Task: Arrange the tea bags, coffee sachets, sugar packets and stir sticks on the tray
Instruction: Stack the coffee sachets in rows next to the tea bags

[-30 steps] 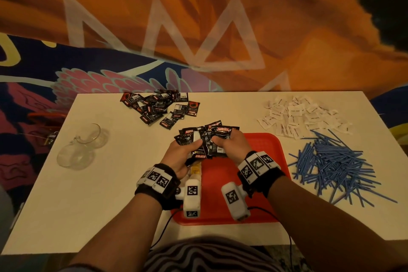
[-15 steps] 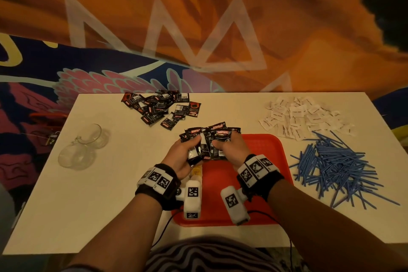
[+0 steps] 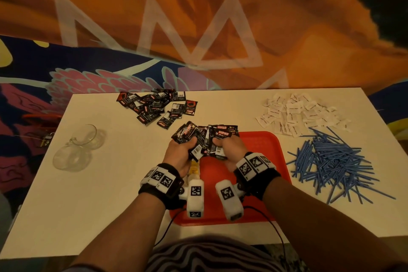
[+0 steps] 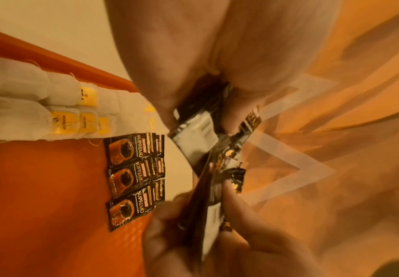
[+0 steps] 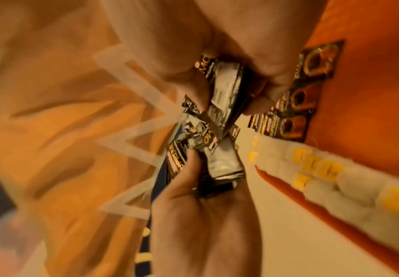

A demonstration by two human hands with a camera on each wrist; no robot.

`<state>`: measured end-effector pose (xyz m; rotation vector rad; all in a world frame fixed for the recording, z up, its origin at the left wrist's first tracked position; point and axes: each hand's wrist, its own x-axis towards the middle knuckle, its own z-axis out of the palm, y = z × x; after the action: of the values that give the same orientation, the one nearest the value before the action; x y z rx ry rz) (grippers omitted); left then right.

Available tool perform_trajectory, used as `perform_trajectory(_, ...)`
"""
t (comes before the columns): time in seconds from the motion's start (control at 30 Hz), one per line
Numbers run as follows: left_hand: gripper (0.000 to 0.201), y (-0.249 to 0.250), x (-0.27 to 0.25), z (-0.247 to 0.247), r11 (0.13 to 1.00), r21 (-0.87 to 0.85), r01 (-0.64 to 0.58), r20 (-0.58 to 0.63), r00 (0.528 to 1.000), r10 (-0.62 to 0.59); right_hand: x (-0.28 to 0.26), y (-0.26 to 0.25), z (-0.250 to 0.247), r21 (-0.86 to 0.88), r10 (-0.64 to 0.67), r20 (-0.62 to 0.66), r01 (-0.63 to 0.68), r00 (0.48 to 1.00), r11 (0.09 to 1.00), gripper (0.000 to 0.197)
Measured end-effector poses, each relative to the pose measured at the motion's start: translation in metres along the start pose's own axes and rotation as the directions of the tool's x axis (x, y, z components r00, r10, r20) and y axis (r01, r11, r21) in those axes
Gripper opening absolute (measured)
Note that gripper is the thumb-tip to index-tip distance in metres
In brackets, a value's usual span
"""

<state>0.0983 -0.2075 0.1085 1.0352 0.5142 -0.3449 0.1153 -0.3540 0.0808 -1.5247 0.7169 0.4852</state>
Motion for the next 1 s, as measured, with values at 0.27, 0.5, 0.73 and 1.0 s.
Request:
perform_trajectory(0.27,0.035,0.002,0.003,0.005,0.995,0.065,0.069,-0.044,0.997,-0.066,-0.026,-0.021,-0.001,0.013,-0.189,0.022,0.189,0.982,0.982,0.026)
perform_trajectory(0.5,0.033,0.006,-0.005,0.011,0.963,0.085,0.255,0.171,0.949,-0.266,-0.042,-0.033,0.016,-0.240,-0.271,0.197,0.315,0.942,0.918,0.015)
perform_trajectory(0.73,0.016,0.018,-0.002,0.005,0.962,0.155,0.224,0.122,0.962,-0.244,-0.046,-0.036,-0.004,-0.624,-0.442,0.370,0.571,0.817,0.533,0.096)
perform_trajectory(1.0,0.022,0.018,-0.013,0.007,0.919,0.078,0.386,0.228,0.891,-0.393,-0.048,-0.042,0.003,-0.635,-0.329,0.734,0.772,0.594,-0.021,0.096)
